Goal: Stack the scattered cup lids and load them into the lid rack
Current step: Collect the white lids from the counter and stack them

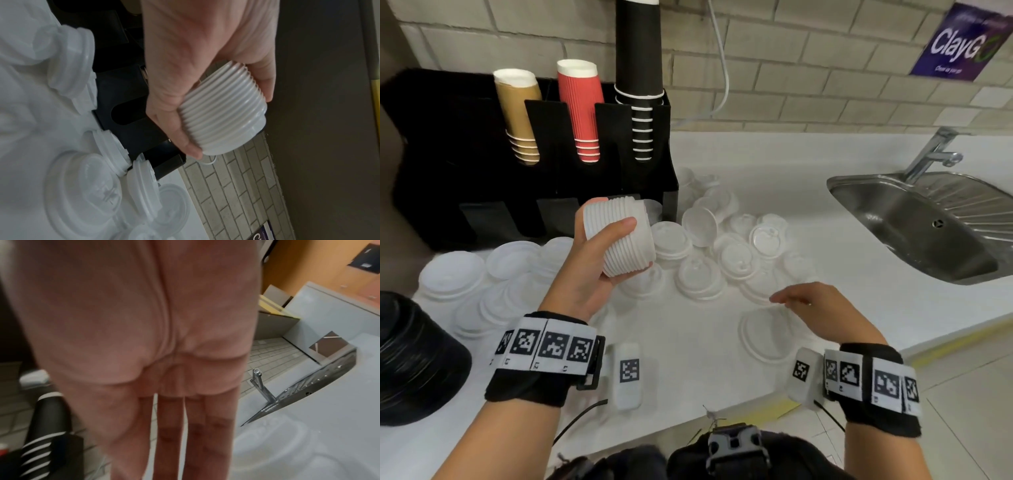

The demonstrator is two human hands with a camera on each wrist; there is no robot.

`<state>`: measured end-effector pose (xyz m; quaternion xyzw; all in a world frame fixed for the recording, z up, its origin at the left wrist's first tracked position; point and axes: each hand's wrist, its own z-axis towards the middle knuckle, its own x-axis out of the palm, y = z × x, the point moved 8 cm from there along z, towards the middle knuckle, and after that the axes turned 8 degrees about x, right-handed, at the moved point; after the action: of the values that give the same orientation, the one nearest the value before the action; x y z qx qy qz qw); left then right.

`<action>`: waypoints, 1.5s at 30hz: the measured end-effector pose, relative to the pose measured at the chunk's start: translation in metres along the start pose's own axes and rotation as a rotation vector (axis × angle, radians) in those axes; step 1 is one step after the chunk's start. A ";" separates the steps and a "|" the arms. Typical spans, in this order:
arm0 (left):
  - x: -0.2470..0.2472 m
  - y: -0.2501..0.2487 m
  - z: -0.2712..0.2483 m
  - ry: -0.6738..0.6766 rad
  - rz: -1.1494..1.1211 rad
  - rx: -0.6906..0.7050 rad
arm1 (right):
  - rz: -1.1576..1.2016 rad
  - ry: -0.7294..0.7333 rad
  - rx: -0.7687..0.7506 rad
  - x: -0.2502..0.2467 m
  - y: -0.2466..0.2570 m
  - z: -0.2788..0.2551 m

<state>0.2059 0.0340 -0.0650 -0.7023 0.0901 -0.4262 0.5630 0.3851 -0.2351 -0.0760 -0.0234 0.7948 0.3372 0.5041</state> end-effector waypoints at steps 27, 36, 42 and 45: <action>0.039 0.039 -0.029 0.110 0.065 -0.152 | 0.755 0.148 -0.357 0.006 0.119 0.005; 0.043 0.033 -0.035 0.180 0.058 -0.150 | 0.782 0.277 -0.446 0.024 0.129 -0.005; 0.046 0.032 -0.035 0.157 0.051 -0.102 | 0.744 0.240 -0.481 0.025 0.137 -0.010; 0.047 0.032 -0.034 0.149 0.041 -0.090 | 0.731 0.212 -0.487 0.023 0.137 -0.011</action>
<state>0.2224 -0.0298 -0.0693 -0.6913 0.1652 -0.4611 0.5312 0.3132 -0.1281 -0.0217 0.1068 0.6955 0.6660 0.2476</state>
